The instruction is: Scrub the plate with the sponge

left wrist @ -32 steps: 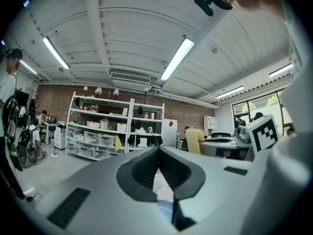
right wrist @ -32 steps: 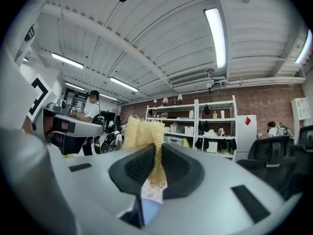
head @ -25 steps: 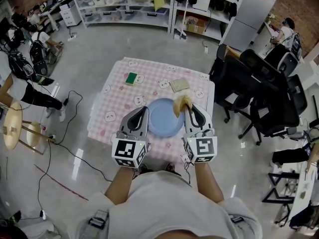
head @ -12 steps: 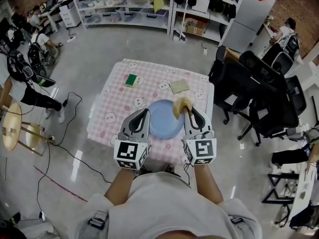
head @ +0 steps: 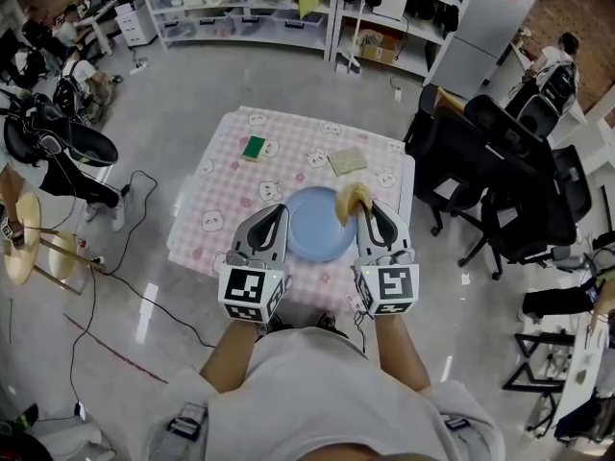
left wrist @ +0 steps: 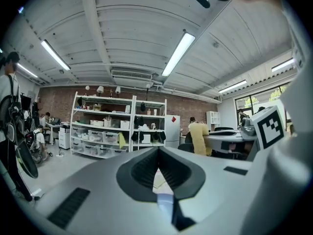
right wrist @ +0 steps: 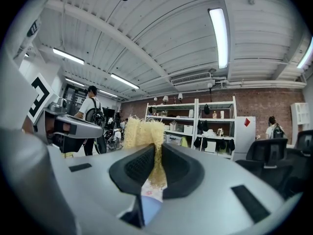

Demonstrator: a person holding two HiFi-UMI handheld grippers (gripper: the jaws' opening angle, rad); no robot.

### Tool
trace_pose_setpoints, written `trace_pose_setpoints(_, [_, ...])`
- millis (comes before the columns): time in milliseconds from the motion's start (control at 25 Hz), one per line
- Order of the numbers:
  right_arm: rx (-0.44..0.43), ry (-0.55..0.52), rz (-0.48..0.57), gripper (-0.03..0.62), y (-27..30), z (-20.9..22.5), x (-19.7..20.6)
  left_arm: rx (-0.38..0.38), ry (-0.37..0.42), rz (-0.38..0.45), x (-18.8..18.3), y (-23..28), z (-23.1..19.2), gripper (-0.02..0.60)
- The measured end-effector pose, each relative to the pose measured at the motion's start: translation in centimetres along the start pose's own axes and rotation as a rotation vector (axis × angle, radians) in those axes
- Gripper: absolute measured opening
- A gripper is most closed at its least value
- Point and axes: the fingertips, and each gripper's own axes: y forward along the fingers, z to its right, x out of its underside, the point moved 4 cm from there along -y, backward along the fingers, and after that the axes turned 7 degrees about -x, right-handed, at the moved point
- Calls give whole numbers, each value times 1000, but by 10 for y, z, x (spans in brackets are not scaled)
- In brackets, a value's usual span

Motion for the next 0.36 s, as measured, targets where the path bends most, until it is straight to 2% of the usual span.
trace_pose_setpoints(360, [0, -2, -2, 43, -1, 1, 2, 5, 0, -7, 2, 1, 1, 12])
